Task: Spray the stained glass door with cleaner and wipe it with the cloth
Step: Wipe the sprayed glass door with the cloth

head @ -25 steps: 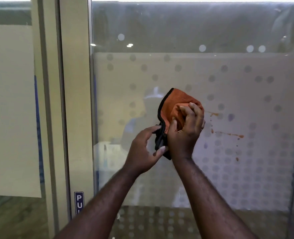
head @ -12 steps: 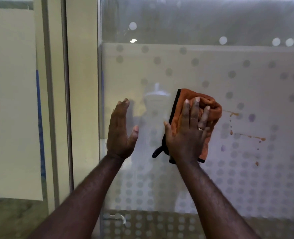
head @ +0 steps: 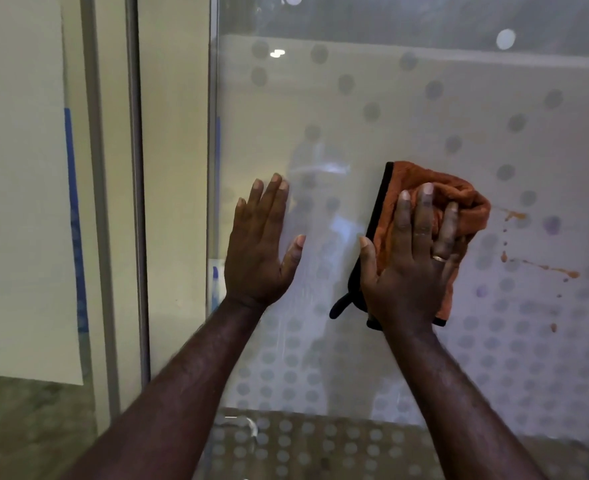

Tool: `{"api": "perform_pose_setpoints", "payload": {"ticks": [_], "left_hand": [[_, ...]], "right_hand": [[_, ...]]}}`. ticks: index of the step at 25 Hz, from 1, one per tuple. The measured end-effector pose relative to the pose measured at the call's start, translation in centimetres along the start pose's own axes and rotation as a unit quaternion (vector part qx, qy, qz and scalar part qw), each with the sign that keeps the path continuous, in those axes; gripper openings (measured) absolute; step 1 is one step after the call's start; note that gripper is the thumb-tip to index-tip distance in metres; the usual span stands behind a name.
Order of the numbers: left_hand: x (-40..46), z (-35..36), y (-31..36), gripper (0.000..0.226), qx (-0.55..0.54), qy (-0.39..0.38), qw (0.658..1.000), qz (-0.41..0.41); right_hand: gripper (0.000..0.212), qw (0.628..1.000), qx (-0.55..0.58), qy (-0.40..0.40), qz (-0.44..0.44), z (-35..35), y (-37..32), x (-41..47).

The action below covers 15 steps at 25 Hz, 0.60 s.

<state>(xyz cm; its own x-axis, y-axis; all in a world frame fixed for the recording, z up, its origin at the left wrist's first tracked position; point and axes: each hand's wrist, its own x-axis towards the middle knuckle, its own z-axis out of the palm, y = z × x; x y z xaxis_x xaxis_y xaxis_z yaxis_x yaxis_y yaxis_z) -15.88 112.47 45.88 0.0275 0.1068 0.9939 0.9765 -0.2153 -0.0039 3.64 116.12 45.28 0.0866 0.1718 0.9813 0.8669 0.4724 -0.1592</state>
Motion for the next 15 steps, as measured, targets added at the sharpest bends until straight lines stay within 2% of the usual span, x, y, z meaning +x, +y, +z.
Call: {"api": "perform_pose_setpoints", "payload": {"ticks": [2,6,9,11,12,14,15], "left_hand": [[-0.1,0.0,0.0,0.067,-0.002,0.009,1.0,-0.006],[-0.3,0.1,0.2,0.07,-0.01,0.016,1.0,-0.006],[-0.4,0.1,0.0,0.071,-0.022,0.022,0.999,-0.012],[-0.4,0.1,0.0,0.066,-0.027,0.031,0.999,-0.015],[-0.4,0.0,0.0,0.062,-0.03,0.035,0.999,-0.016],[-0.4,0.1,0.0,0.057,-0.034,0.04,0.998,-0.018],[-0.4,0.1,0.0,0.056,-0.037,0.04,0.998,-0.02]], "right_hand": [[0.07,0.999,-0.001,0.0,-0.038,0.0,0.5,-0.7],[0.067,0.979,-0.003,-0.062,-0.194,0.3,-0.4,-4.3],[0.064,0.966,-0.014,-0.068,-0.248,0.7,-2.0,-2.7],[0.058,0.974,-0.01,-0.04,-0.222,0.4,-2.1,0.6],[0.056,0.983,-0.003,-0.017,-0.18,0.3,-1.8,1.8],[0.054,0.995,0.03,0.011,-0.098,0.1,-1.4,1.5],[0.054,0.995,0.045,0.007,-0.089,0.2,-1.5,0.1]]}}
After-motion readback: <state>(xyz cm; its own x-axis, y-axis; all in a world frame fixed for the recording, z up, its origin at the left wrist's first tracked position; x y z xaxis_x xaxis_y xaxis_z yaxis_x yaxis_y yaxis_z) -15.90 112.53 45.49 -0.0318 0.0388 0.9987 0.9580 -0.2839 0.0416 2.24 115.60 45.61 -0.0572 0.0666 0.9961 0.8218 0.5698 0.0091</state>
